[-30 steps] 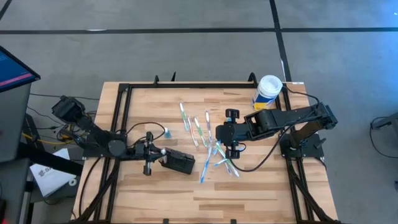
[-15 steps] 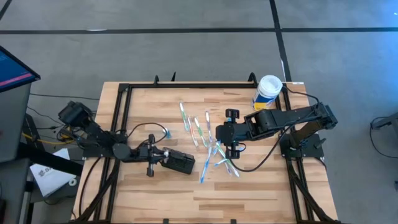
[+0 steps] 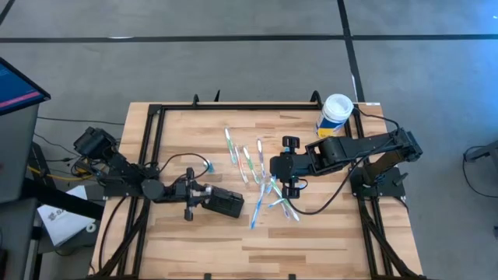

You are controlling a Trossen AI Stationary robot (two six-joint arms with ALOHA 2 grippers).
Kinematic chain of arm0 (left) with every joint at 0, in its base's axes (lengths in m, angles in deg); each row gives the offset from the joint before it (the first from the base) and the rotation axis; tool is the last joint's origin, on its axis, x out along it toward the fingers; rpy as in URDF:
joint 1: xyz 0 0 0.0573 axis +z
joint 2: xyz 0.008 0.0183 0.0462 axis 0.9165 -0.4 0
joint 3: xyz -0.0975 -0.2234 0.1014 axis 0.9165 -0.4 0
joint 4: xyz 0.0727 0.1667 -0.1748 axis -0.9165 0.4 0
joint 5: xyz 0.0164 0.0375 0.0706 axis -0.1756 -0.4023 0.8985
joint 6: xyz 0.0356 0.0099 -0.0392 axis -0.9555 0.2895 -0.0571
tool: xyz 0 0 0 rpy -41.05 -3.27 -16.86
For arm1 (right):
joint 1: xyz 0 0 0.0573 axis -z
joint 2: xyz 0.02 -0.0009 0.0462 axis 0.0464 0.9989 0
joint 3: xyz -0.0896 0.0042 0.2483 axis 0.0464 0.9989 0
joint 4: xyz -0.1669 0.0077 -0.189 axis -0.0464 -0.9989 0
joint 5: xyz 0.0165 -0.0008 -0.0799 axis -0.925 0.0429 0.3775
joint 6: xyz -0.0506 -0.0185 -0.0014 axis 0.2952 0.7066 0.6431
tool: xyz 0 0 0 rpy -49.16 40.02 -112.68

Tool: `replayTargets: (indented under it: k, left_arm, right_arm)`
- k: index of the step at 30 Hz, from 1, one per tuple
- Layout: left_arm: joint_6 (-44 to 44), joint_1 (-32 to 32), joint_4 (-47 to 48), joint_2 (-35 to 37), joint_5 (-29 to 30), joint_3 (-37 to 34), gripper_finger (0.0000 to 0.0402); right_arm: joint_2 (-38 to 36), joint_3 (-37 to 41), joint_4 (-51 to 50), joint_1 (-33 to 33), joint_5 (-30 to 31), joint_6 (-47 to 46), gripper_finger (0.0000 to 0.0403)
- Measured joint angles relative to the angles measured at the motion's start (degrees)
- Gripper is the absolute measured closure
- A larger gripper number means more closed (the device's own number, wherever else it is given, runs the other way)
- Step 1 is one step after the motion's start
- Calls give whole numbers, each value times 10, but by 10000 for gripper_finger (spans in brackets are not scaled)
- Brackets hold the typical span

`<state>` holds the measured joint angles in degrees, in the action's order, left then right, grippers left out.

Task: Pick & Place toothbrushing station
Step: Put the right orange toothbrush into the wire organizer, then put the bottom right blue toothbrush into the wire organizer

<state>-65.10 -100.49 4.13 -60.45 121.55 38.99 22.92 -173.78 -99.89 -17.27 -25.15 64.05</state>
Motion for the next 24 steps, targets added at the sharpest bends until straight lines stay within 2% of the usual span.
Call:
replayTargets:
  k: [12,18,24]
  left_arm:
    - [-1,0,-13,11,0,0,227]
    - [-29,0,-14,61,-27,0,192]
    - [-60,0,-13,113,-29,0,179]
  right_arm:
    - [0,0,-12,0,-1,-8,305]
    - [0,8,-18,0,-31,-38,305]
    - [0,57,-17,0,-67,-44,305]
